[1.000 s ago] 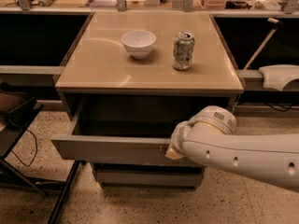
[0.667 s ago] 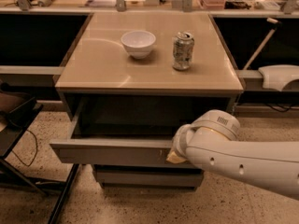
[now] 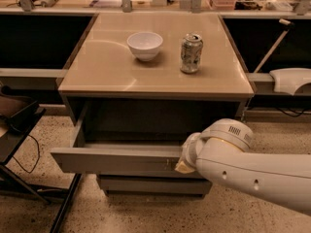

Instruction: Open top drawer

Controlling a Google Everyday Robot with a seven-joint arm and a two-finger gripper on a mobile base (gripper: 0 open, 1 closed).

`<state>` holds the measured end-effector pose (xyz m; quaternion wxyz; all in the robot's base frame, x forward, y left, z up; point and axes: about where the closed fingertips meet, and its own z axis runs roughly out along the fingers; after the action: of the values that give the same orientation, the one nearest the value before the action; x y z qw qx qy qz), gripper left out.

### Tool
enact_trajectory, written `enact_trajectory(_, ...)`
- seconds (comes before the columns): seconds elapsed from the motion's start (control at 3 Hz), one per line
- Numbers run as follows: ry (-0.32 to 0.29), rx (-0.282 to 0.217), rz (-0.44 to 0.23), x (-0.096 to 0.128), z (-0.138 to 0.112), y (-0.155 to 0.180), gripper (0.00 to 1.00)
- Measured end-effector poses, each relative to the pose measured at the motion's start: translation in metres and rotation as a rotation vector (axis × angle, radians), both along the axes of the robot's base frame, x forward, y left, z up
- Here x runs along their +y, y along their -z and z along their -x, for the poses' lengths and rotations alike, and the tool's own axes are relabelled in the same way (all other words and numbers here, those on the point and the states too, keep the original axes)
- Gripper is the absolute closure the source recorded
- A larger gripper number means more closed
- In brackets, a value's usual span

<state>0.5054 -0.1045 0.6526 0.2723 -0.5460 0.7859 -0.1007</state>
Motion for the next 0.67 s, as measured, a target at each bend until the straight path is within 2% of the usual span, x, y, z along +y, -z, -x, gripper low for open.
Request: enact_trajectory(0.67,-0.001,-0.006,0.004,-0.0019,0.0103,-0.0011,1.00)
